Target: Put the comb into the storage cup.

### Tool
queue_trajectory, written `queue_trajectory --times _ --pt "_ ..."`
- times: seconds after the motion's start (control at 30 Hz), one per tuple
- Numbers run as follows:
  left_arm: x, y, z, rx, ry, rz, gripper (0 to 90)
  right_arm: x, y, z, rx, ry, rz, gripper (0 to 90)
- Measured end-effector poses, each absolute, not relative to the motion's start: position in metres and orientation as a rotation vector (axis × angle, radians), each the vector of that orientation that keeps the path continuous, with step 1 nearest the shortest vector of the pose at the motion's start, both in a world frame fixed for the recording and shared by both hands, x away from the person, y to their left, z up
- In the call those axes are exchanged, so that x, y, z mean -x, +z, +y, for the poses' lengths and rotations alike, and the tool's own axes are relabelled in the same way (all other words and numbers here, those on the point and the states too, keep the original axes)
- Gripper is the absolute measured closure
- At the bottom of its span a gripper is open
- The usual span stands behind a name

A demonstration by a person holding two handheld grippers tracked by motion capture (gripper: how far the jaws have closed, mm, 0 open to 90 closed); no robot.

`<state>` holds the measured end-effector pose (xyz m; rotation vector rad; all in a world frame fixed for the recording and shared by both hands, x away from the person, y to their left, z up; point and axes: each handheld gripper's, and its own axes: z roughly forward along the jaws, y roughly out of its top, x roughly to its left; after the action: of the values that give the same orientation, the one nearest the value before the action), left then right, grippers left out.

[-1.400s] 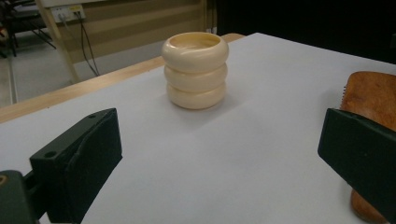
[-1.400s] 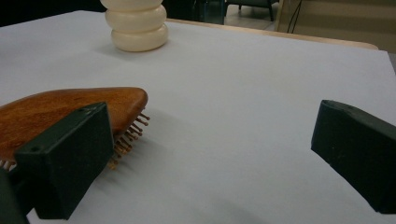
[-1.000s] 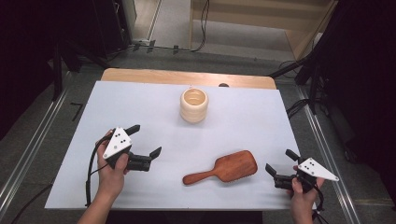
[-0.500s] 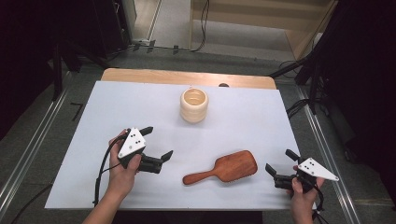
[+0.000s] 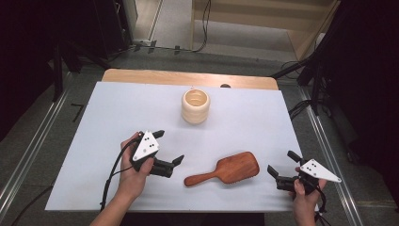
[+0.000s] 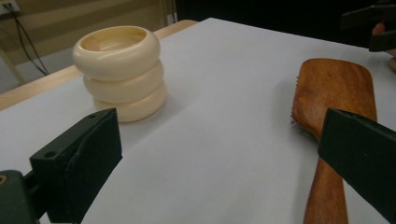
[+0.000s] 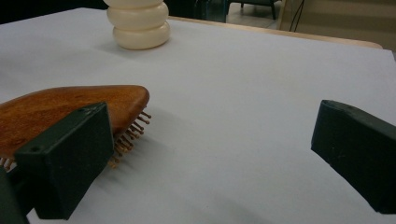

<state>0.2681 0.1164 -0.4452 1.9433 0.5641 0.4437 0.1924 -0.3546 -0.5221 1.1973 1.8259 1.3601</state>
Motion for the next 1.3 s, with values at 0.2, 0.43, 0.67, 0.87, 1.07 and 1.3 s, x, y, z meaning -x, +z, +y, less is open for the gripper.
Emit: queue_trajectory --times 0.2,0.43,0.67,0.87,1.07,1.3 --pt "-0.268 -0.45 0.104 -1.977 0.412 0.543 0.1 -0.193 -0.522 -0.355 -1.196 1.359 1.826 0.0" --pt "-0.266 -0.453 0.091 -2.012 0.399 0.515 0.1 -0.193 -0.522 -0.355 -1.195 1.359 1.827 0.0" --pt "-0.266 -0.457 0.079 -2.04 0.375 0.498 0.1 -0.193 -0.522 -0.355 -1.196 1.361 1.828 0.0" --pt "-0.266 -0.46 0.07 -2.067 0.359 0.493 0.1 -0.193 -0.522 -0.355 -1.196 1.362 1.828 0.0" --pt "-0.265 -0.462 0.062 -2.092 0.342 0.477 0.1 -0.193 -0.522 -0.355 -1.196 1.362 1.829 0.0" --pt "-0.264 -0.464 0.054 -2.109 0.322 0.456 0.1 -0.193 -0.522 -0.355 -1.196 1.362 1.832 0.0"
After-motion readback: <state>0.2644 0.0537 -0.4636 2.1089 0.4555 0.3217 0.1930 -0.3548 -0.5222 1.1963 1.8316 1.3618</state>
